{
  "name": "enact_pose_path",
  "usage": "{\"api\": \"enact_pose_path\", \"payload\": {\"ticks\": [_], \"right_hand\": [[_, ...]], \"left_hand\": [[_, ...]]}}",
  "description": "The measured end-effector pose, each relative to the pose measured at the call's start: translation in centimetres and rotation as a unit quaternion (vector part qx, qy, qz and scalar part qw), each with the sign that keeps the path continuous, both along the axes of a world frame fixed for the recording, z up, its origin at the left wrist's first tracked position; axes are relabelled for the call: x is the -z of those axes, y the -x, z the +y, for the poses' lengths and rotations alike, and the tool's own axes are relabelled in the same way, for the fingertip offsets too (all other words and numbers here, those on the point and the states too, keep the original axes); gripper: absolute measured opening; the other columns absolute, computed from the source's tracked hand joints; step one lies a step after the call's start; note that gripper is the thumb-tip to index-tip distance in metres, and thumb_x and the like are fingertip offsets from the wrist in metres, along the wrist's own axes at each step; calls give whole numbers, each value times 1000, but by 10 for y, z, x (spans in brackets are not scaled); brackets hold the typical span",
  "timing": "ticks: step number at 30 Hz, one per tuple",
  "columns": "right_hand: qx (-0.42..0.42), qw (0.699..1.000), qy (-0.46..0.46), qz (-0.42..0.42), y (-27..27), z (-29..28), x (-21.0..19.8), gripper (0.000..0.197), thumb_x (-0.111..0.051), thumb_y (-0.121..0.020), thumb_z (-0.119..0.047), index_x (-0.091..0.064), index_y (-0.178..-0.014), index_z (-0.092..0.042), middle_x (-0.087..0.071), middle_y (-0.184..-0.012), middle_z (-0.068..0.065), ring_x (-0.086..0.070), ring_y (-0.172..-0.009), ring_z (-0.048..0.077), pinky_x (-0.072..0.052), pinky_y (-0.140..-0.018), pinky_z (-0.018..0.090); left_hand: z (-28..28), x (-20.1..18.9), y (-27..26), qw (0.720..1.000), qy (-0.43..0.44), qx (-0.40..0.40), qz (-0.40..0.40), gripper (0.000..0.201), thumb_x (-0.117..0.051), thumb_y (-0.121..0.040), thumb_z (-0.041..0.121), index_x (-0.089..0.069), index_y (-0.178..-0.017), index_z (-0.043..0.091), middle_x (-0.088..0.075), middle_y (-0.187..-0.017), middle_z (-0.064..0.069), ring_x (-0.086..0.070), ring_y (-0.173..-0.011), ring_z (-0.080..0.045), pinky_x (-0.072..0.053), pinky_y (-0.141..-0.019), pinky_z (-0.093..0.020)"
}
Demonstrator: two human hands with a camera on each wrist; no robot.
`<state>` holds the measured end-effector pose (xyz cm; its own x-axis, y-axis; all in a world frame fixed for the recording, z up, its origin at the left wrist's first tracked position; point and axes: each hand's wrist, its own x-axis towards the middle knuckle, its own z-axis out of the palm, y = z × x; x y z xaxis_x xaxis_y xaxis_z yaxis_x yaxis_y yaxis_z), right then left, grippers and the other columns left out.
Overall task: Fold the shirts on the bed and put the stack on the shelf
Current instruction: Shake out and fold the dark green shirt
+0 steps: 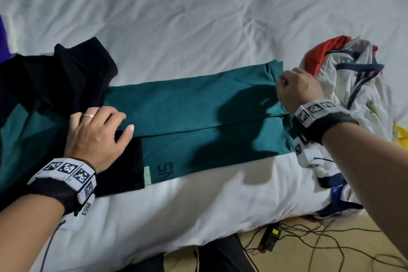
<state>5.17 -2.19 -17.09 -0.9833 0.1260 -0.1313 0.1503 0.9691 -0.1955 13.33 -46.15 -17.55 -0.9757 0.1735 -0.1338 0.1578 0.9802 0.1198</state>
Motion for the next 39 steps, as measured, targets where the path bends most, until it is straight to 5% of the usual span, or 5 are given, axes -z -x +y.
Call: {"api": "enact_pose_path", "payload": {"ticks": [16, 21, 29, 33, 39], "right_hand": [[152, 983, 63, -81, 86, 30, 23, 26, -54, -96, -26, -65, -104, -4, -66, -110, 18, -60, -104, 36, -44, -81, 33], [50, 994, -7, -101, 80, 40, 34, 22, -45, -92, -7, -54, -107, 6, -55, -113, 26, -55, -105, 43, -46, -86, 43], [-157, 984, 29, 83, 13, -55, 24, 39, -52, -92, -39, -62, -120, -14, -54, -135, 14, -52, -116, 38, -44, -89, 47], [-272, 960, -19, -64, -42, -103, 51, 64, -39, -94, -59, -41, -148, -23, -26, -161, 12, -27, -145, 37, -30, -110, 53], [-130, 969, -117, -172, -32, -20, 54, 84, -4, -89, -80, 7, -157, -31, 14, -165, 4, 10, -152, 23, -3, -122, 50]], "left_hand": [[33, 35, 30, 984, 17, -87, -152, 88, -24, -80, 80, -21, -156, 35, -9, -167, -2, -15, -149, -34, -28, -109, -66], [35, 40, 32, 980, 28, -101, -171, 93, -14, -77, 87, -8, -157, 40, 3, -168, 1, -8, -151, -31, -26, -113, -62], [53, 39, 10, 984, 55, -26, -167, 95, -19, -82, 85, -13, -160, 32, -3, -168, -8, -10, -152, -38, -20, -117, -61], [53, 49, 5, 984, 54, -48, -163, 96, -12, -80, 89, -1, -160, 36, 8, -168, -6, 0, -152, -37, -13, -119, -62], [55, 51, 2, 981, 45, -76, -171, 95, -9, -77, 92, 13, -156, 43, 20, -166, -3, 11, -153, -35, -4, -121, -59]]}}
